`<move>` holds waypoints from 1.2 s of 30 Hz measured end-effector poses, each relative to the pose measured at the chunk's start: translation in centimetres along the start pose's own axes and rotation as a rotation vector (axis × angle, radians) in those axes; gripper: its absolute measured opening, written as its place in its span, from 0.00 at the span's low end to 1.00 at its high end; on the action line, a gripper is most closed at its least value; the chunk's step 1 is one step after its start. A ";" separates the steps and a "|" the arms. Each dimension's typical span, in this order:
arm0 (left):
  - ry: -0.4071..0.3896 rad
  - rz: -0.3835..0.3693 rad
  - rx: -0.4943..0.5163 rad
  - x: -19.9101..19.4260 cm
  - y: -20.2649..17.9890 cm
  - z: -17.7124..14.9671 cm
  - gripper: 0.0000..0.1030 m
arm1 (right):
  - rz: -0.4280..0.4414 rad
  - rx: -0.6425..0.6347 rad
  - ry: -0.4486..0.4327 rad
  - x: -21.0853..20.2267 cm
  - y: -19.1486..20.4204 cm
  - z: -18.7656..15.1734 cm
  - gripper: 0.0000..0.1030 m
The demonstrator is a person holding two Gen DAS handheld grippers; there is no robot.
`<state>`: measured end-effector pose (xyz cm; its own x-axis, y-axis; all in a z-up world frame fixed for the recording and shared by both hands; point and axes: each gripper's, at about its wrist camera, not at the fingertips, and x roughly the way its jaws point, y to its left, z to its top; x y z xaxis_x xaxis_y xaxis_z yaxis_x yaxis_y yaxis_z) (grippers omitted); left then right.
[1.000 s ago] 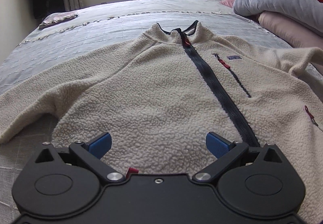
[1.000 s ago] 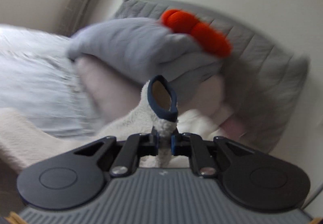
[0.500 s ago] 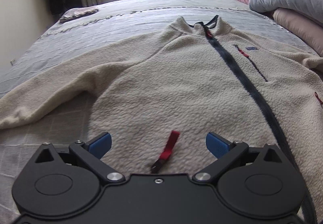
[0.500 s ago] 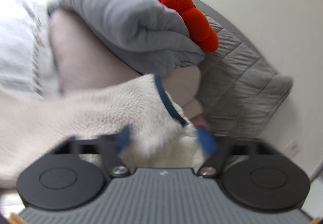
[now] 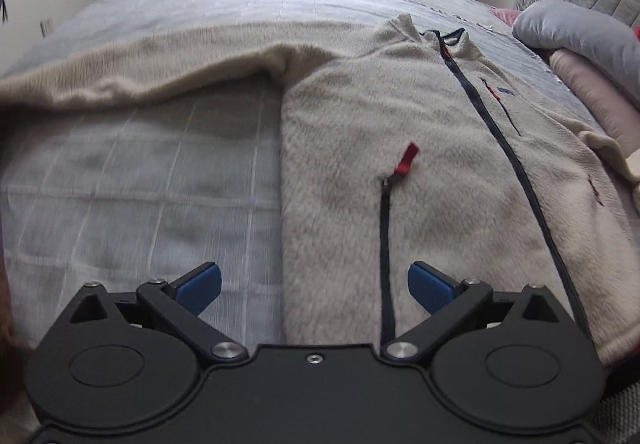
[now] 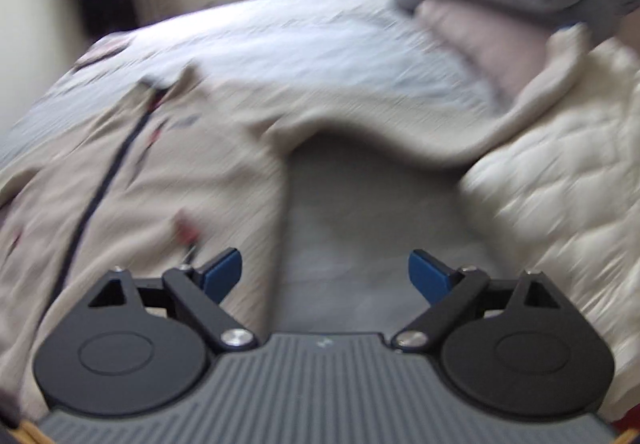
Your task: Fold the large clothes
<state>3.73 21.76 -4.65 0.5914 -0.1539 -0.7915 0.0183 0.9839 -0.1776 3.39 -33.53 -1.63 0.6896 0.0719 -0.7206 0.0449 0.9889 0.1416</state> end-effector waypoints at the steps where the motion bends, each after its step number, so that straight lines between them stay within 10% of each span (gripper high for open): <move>1: 0.014 -0.022 -0.016 -0.2 0.4 -0.6 0.97 | 0.050 -0.005 0.038 0.2 0.8 -1.1 0.88; 6: 0.126 -0.221 -0.131 0.0 1.9 -4.2 0.82 | 0.260 0.037 0.181 1.0 3.3 -5.9 0.82; 11: 0.155 -0.316 -0.162 -0.1 0.9 -6.7 0.54 | 0.382 0.118 0.266 1.4 4.5 -9.9 0.44; 13: 0.144 -0.304 -0.186 -0.8 0.7 -6.9 0.27 | 0.365 0.105 0.249 0.8 5.0 -10.4 0.24; 18: 0.046 -0.297 -0.170 -5.5 0.9 -6.9 0.20 | 0.258 0.063 0.109 -5.0 4.3 -8.8 0.08; 24: 0.136 -0.098 0.108 -3.3 -2.0 -8.6 0.29 | 0.004 -0.067 0.269 -2.8 4.4 -10.5 0.08; 29: -0.040 -0.005 0.110 -7.2 -2.4 -6.6 0.76 | 0.045 0.012 0.150 -4.3 3.2 -9.7 0.32; 32: -0.153 0.029 0.196 -7.5 -5.3 -4.2 0.86 | 0.055 -0.063 0.067 -4.3 5.7 -7.4 0.59; 36: -0.194 -0.076 0.268 -4.5 -9.9 -2.2 0.95 | 0.145 -0.139 0.041 -1.3 10.0 -4.9 0.62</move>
<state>-0.89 12.47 -0.60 0.7222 -0.2333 -0.6512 0.2646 0.9630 -0.0516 -0.61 -23.07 -2.61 0.6517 0.2177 -0.7266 -0.1552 0.9759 0.1532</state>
